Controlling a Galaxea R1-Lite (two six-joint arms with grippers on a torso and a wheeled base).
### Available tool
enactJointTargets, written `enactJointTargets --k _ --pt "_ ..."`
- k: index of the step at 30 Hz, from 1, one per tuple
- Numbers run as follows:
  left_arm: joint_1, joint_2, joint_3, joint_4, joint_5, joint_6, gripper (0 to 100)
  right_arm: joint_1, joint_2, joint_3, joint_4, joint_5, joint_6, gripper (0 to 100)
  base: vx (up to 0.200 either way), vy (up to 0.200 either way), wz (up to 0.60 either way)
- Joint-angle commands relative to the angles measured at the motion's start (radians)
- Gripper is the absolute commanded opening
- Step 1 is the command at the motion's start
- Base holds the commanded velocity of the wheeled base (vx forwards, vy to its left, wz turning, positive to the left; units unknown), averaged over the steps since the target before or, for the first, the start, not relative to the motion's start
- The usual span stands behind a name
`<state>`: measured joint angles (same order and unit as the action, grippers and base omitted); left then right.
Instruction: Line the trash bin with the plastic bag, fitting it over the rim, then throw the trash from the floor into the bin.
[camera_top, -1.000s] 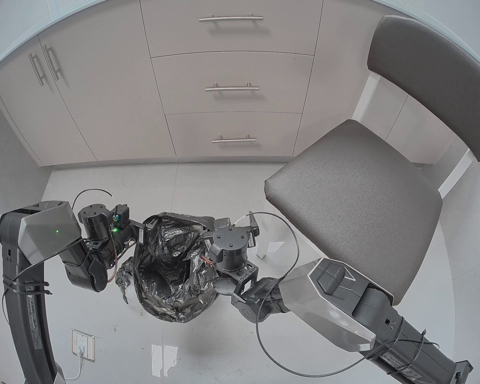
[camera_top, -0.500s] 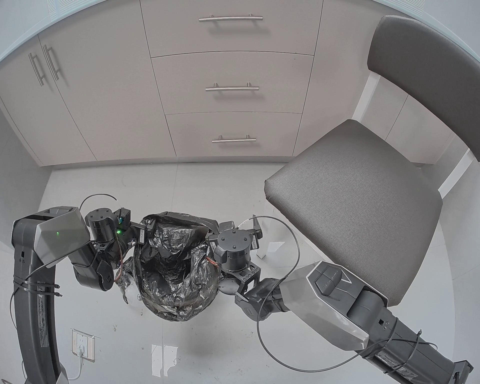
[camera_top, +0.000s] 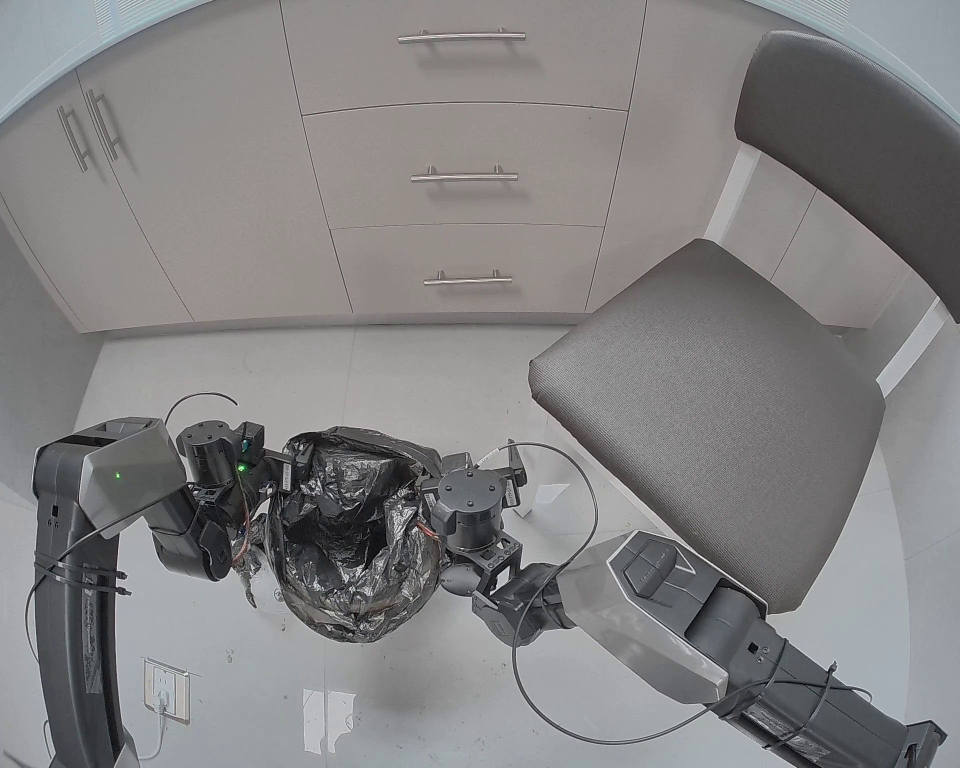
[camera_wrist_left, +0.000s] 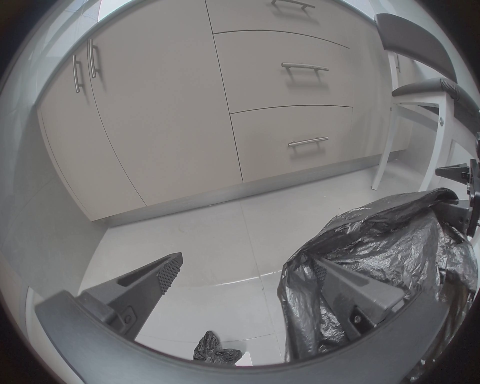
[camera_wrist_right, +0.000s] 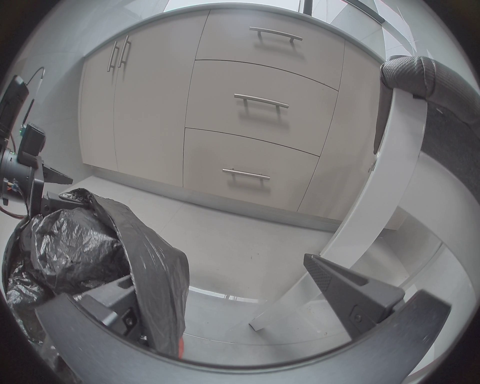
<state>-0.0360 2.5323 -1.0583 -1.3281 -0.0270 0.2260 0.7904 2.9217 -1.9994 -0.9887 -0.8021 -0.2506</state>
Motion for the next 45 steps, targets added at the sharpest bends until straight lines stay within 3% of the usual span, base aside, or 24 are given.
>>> enactJointTargets --k 1,12,25,36,39,45 --pt "0.010 0.031 -0.032 0.012 0.001 0.000 100 -0.003 0.028 -0.001 0.004 0.000 -0.002 100 0.000 0.000 0.00" --pt "0.013 0.046 -0.054 0.021 0.001 -0.011 100 -0.008 0.060 -0.001 0.056 0.000 0.001 100 0.000 0.000 0.00" --pt "-0.013 0.052 -0.042 0.047 -0.004 -0.099 100 -0.011 0.036 -0.001 0.050 0.000 0.001 100 0.000 0.000 0.00" --pt "-0.015 0.052 -0.051 0.107 -0.022 -0.105 100 -0.030 -0.036 0.019 0.056 0.023 0.001 100 0.000 0.000 0.00" --pt "-0.021 0.052 -0.071 0.152 -0.031 -0.163 100 -0.031 -0.033 0.022 0.055 0.027 0.001 100 0.000 0.000 0.00" --pt "-0.024 0.063 -0.075 0.162 -0.033 -0.171 100 -0.031 -0.030 0.022 0.055 0.027 0.001 100 0.000 0.000 0.00"
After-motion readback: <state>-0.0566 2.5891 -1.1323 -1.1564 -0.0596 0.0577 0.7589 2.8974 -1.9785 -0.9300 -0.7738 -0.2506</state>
